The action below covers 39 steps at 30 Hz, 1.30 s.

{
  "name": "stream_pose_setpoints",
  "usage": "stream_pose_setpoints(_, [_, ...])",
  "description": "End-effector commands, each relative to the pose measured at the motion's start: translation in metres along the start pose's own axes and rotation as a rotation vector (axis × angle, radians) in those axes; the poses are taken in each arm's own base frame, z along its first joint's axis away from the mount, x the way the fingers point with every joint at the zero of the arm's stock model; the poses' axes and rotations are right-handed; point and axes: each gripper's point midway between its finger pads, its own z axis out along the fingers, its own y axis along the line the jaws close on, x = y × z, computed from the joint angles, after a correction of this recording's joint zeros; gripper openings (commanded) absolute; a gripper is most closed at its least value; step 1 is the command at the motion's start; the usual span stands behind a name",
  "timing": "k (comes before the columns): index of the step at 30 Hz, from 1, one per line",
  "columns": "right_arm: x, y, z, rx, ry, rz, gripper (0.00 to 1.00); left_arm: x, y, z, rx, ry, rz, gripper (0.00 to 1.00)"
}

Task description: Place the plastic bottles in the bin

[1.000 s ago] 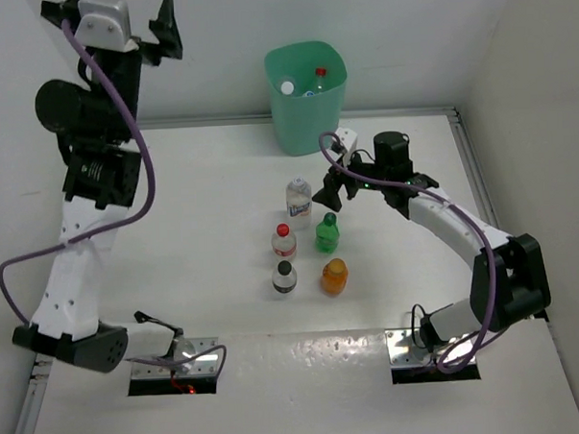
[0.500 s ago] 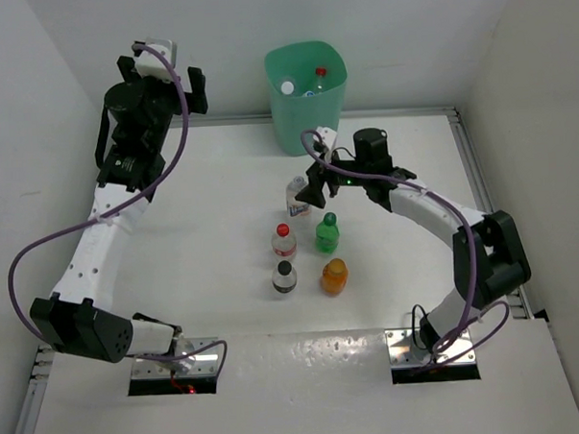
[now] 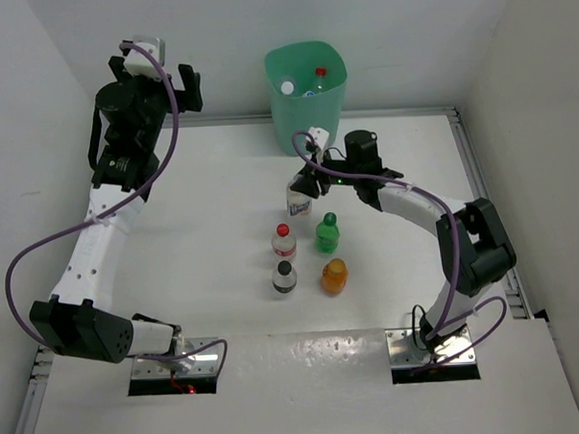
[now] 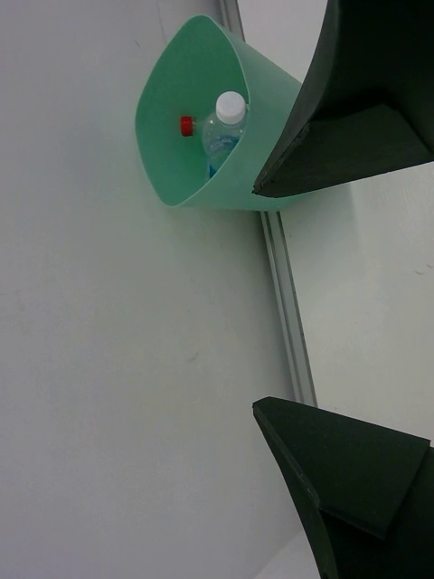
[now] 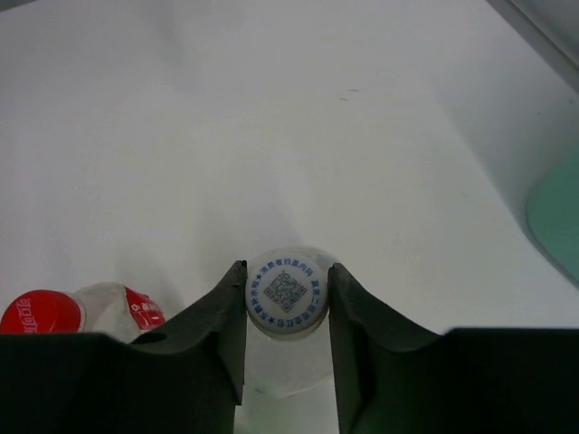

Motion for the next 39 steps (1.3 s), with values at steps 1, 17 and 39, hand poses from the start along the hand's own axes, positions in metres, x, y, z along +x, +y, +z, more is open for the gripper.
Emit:
stream_pose_setpoints(1, [-0.043,-0.006,0.004,0.012,-0.101,-0.115,0.32,-0.017,0.002,-0.005,0.007,-0.056,-0.024,1.00])
stream_pose_setpoints(17, [-0.268,-0.068,-0.122,0.331,-0.541,-0.263,0.00,0.009,-0.015,-0.001,0.077,-0.018,-0.056,1.00])
stream_pose_setpoints(39, [-0.289,-0.260,-0.112,0.717,-0.844,-0.320,0.16,0.054,-0.016,-0.007,0.069,0.104,-0.028,1.00])
